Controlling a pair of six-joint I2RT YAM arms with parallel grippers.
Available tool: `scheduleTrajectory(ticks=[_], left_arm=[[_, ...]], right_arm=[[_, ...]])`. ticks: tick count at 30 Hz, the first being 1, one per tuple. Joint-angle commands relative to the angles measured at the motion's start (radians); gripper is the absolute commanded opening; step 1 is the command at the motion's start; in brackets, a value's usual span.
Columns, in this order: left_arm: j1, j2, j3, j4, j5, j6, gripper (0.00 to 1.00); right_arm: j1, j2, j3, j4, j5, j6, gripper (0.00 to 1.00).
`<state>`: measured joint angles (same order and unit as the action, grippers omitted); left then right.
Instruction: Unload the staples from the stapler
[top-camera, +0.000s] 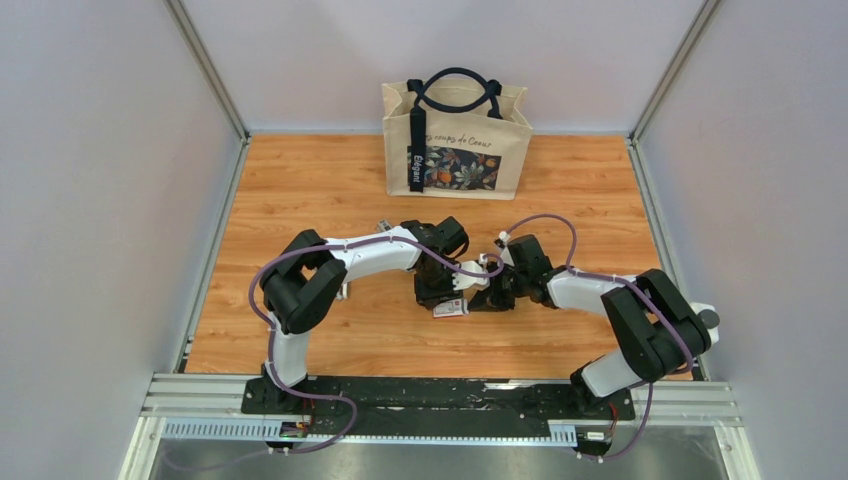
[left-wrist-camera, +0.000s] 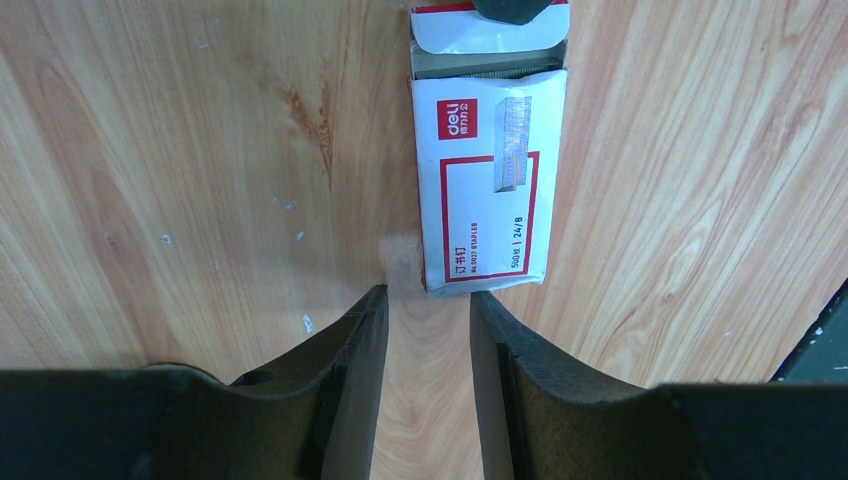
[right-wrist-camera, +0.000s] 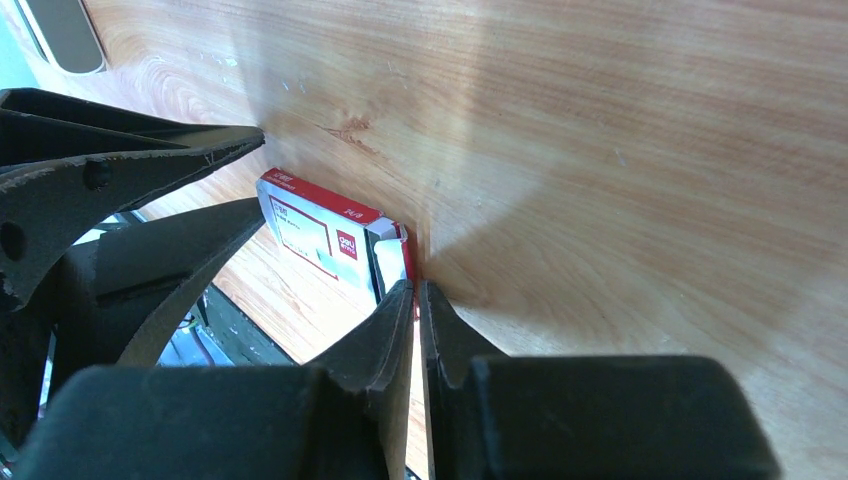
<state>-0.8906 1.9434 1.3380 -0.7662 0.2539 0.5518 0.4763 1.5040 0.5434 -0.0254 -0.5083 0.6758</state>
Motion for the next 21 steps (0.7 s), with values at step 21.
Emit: scheduleTrajectory(ticks=[21], left_arm=[[-0.011, 0.025, 0.009, 0.021, 0.018, -0.009, 0.44]], right_arm=[[0.012, -0.048, 0.003, 0.067, -0.002, 0.001, 0.12]])
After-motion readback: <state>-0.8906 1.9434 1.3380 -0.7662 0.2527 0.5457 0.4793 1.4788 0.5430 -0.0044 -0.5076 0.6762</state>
